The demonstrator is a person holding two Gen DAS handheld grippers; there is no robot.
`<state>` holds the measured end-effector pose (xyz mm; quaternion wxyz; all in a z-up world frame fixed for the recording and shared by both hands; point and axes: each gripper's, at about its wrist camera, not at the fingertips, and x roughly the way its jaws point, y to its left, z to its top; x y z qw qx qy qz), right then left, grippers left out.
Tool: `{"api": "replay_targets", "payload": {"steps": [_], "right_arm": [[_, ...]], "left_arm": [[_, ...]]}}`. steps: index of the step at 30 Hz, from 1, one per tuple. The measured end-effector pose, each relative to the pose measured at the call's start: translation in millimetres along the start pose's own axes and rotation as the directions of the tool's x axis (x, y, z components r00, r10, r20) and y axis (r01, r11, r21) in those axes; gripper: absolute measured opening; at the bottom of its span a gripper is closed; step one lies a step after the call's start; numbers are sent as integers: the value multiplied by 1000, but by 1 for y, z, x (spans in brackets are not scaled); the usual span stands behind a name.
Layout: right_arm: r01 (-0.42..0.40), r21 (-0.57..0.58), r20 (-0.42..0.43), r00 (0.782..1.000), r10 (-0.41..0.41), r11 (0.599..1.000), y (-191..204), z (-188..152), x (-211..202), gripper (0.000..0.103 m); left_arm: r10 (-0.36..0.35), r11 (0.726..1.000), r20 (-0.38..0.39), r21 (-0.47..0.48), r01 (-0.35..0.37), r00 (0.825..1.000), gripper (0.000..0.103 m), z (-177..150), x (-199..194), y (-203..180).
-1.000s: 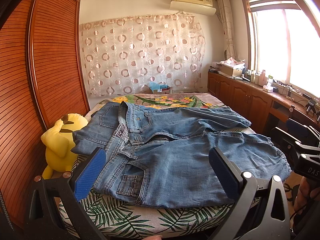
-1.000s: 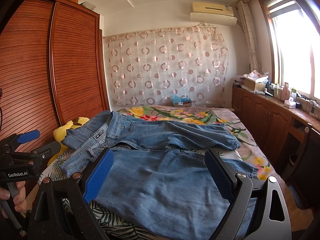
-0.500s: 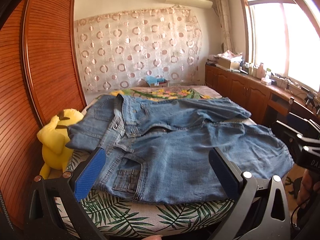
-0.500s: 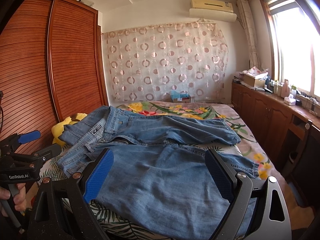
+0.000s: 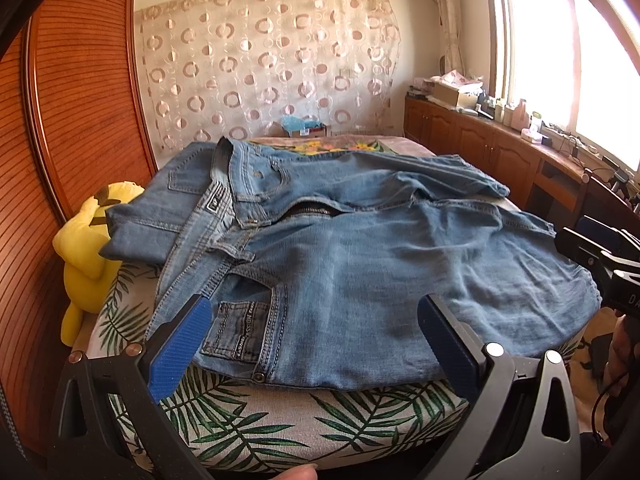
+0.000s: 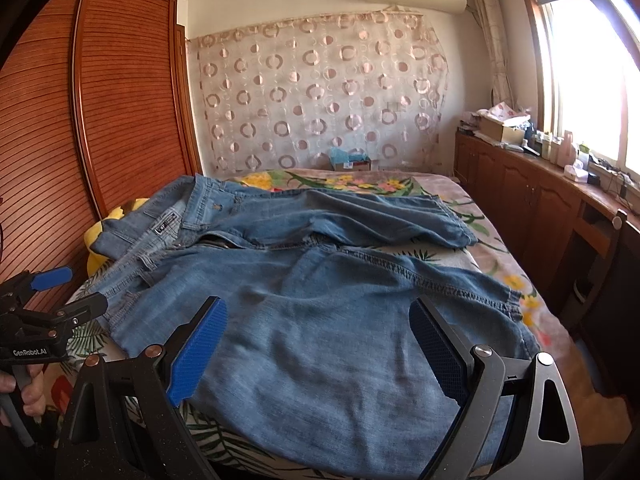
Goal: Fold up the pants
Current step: 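Lower both tools toward the jeans, left toward the waistband, right toward the hem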
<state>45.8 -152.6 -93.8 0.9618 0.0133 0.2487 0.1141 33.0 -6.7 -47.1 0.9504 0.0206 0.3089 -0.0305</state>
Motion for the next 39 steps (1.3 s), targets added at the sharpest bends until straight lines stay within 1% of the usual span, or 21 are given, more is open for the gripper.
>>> {"api": "replay_targets", "payload": {"steps": [6,11,19,23,25,27,28,32,33,34,35,36,39], "right_arm": [[9,-26,-24,1000,-10,1000,-4,-1,-3,93],[23,-29,-40,999,-24,999,-11,-3,-6,93],[38,-27,-73,997,-40,999,-18,-8,-12,93],[49,-29,-92,994,-52,998,-18,-9,-14,93],[50,-29,-101,994,-53,998,-18,-8,-14,93],[51,-30,-111,992,-54,998,-16,-8,-15,93],[49,-29,-114,992,-52,998,-16,-8,-14,93],[46,-35,-124,991,-50,998,-14,-5,-14,93],[45,-40,-125,991,-50,998,-14,-6,-17,93],[45,-42,-125,991,-50,998,-15,-4,-12,93],[49,-46,-127,990,-55,998,-16,-4,-13,93],[55,-45,-129,990,-60,997,-19,-4,-15,93],[69,-25,-137,988,-72,997,-29,-5,-18,93]], "left_arm": [[-22,1000,-39,15,23,999,103,-8,13,11],[-9,1000,-60,4,9,998,103,-13,20,32],[86,996,-90,-23,-88,992,103,-15,31,79],[101,994,-101,-36,-105,990,102,-13,39,98],[91,995,-109,-36,-95,990,97,-12,44,104],[89,995,-120,-32,-94,989,88,-11,48,109],[87,995,-126,-30,-91,988,87,-11,50,111],[94,994,-155,-32,-100,983,73,-18,57,121],[90,995,-165,-34,-97,982,67,-20,59,124],[92,994,-175,-36,-100,980,63,-23,61,126],[95,994,-182,-37,-103,979,56,-24,62,128],[92,994,-188,-38,-101,978,52,-26,64,129],[39,997,-198,-57,-51,979,45,-27,68,132]]}}
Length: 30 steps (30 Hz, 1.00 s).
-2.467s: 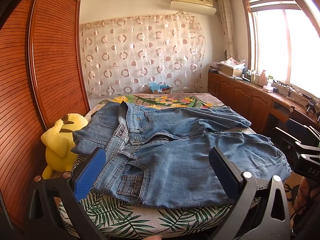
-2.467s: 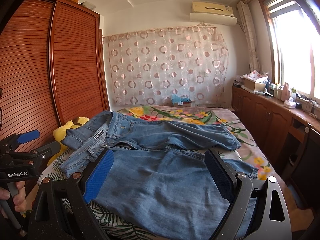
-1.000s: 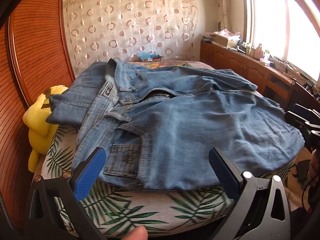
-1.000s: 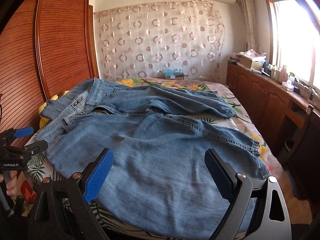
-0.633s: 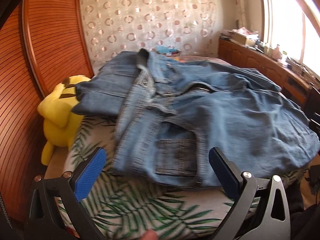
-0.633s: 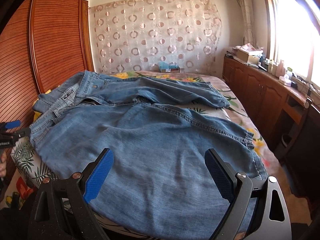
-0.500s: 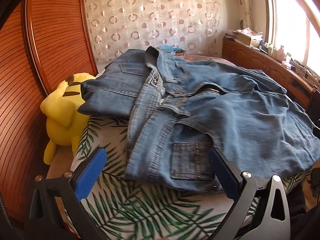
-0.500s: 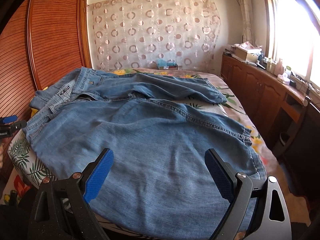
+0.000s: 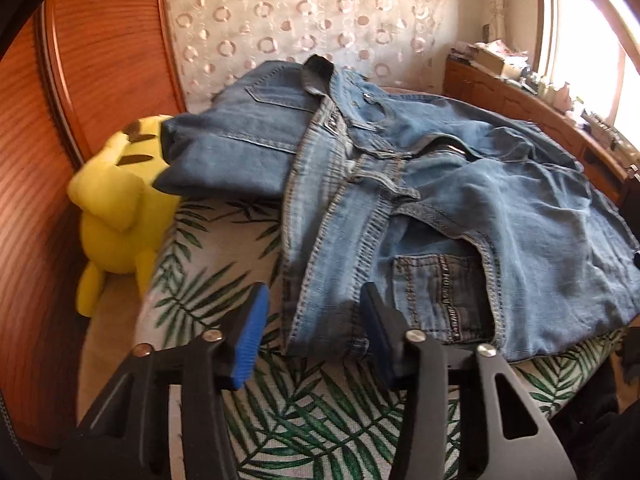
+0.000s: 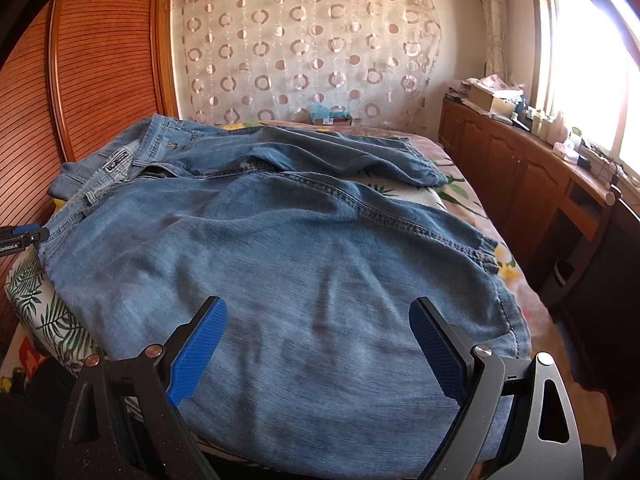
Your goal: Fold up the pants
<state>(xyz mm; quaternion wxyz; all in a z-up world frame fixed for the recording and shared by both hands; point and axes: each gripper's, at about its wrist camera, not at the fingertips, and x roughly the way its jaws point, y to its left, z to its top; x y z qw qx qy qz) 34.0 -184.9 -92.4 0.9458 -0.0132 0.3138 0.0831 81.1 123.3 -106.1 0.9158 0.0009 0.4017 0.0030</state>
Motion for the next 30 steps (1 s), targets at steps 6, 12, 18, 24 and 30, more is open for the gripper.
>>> {"api": "replay_targets", "payload": {"steps": [6,12,18,24,30], "right_arm": [[25,9,-6,1000,-25,1000,-13,-1,-8,93],[43,42,-7,999,-43,998,-23,3,-8,93],[45,48,-6,999,-45,998,-17,6,-5,93],[43,51,-6,999,-42,998,-18,10,-2,93],[41,52,-11,999,-41,998,-24,10,-3,93]], "left_arm": [[-36,999,-6,6,36,999,24,-5,0,-1],[-29,999,17,46,28,999,4,-8,-14,-7],[-37,999,58,29,35,998,3,-10,-37,2],[-3,1000,54,17,2,999,3,-14,-41,10],[-3,1000,41,19,2,999,3,-14,-33,7]]}}
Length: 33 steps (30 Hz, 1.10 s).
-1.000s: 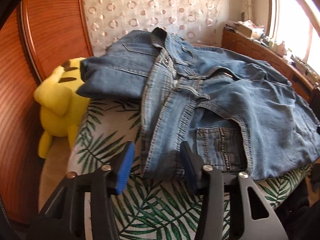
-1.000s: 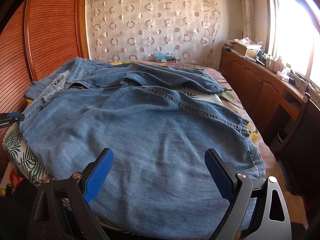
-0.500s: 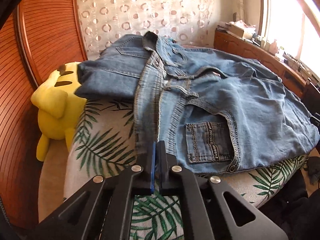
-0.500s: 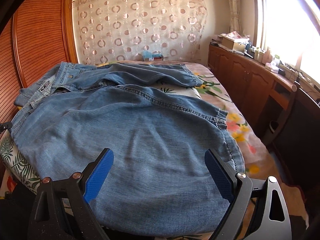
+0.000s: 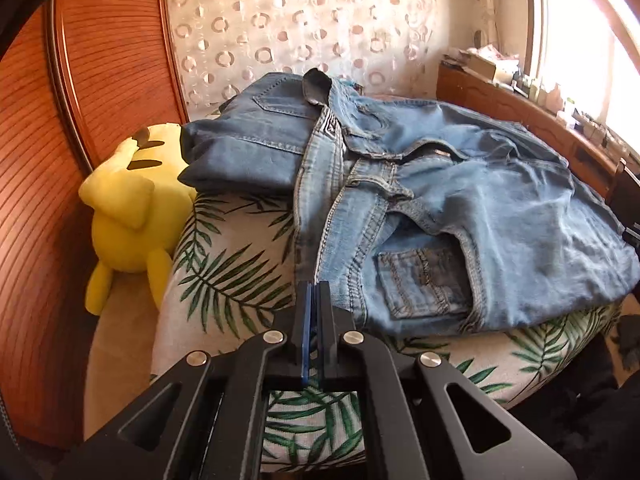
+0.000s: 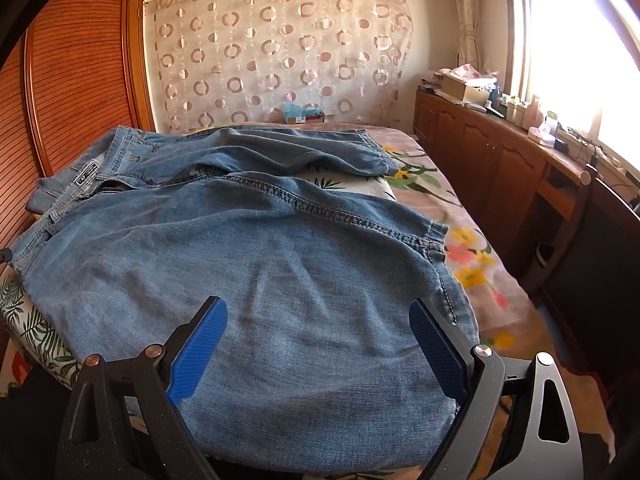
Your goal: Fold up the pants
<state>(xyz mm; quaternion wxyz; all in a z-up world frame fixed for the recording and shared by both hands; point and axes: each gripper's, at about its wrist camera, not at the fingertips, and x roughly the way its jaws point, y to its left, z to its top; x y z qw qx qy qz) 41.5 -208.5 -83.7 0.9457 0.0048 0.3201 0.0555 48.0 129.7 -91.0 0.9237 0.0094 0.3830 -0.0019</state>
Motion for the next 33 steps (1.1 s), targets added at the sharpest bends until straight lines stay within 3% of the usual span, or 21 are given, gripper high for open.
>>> {"api": "replay_targets", "payload": {"steps": [10,15,19,22,24,27,29,31,33], "right_arm": [[29,30,-50,998,-27,999,-32,-9,-15,88],[19,48,-86,996,-15,999,-43,-14,-19,76],[11,51,-109,994,-5,999,-47,-13,-23,73],[-3,66,-138,990,12,998,-51,-13,-19,72],[-5,70,-155,988,16,998,-54,-12,-16,67],[-9,84,-163,986,23,996,-54,-6,-13,61],[-3,85,-167,986,17,996,-54,-4,-12,58],[9,81,-167,986,5,997,-56,-4,-13,52],[36,71,-167,986,-24,997,-58,-3,-15,39]], "left_arm": [[28,999,4,19,-28,1000,3,-1,3,-5],[34,999,-2,16,-34,999,3,-1,6,-6],[35,999,-7,4,-35,999,4,-1,8,-5],[50,999,-18,7,-50,999,14,0,11,-6],[59,998,-19,18,-59,998,26,0,13,-7],[59,998,-24,14,-58,998,28,1,14,-5],[66,998,-25,11,-65,998,38,2,14,-3],[56,998,-22,1,-56,998,38,3,13,1],[56,998,-23,0,-56,998,38,4,13,2]]}}
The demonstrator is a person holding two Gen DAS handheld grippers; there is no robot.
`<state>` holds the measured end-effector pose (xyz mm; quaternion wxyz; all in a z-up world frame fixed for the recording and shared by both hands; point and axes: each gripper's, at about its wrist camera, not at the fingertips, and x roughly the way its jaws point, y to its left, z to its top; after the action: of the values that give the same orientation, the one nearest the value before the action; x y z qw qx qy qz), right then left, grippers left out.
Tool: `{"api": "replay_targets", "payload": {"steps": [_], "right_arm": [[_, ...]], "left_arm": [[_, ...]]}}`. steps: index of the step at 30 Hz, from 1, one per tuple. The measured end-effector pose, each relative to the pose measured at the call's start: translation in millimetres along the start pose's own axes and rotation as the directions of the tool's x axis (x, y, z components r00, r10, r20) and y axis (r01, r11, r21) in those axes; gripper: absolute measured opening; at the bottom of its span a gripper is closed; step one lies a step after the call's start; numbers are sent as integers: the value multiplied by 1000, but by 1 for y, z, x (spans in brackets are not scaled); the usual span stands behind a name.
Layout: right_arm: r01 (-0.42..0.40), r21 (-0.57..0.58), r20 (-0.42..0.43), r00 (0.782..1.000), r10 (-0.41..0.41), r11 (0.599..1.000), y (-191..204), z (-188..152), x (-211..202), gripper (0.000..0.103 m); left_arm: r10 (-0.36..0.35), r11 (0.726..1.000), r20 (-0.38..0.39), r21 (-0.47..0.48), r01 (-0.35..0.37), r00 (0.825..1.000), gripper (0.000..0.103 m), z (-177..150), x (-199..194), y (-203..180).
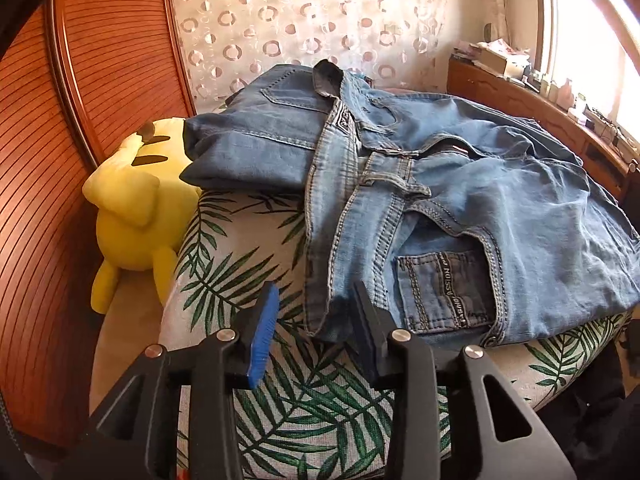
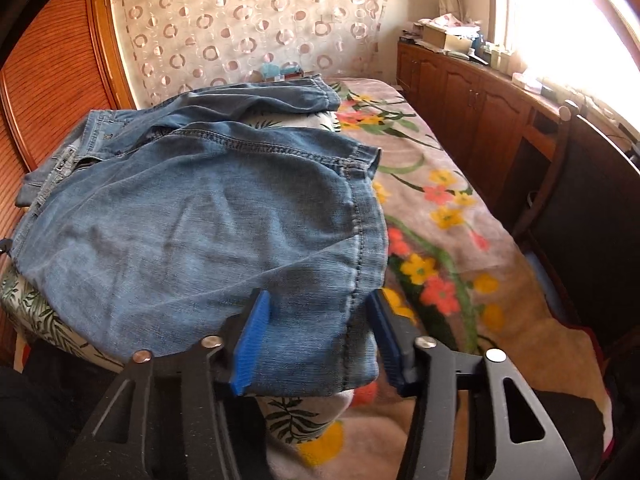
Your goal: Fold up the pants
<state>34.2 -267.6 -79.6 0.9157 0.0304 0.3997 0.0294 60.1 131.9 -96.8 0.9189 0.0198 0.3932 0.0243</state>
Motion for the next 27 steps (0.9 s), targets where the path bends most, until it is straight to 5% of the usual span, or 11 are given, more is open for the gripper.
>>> {"api": "replay_targets", "payload": {"steps": [3,8,27], "right_arm": [[36,-14,5,999,-36,999,2,0,0,20],[31,-44,22,999,-30,999,12,3,-2,5],[24,-84,113,994,-15,996,16,-1,-14,3]], "left_arm": [[-6,1000,-1,2,6,1000,38,0,0,0],[-11,1000,0,4,11,1000,38,-1,1,-1],[-90,996,1,23,90,996,39,7,-3,-10]]}}
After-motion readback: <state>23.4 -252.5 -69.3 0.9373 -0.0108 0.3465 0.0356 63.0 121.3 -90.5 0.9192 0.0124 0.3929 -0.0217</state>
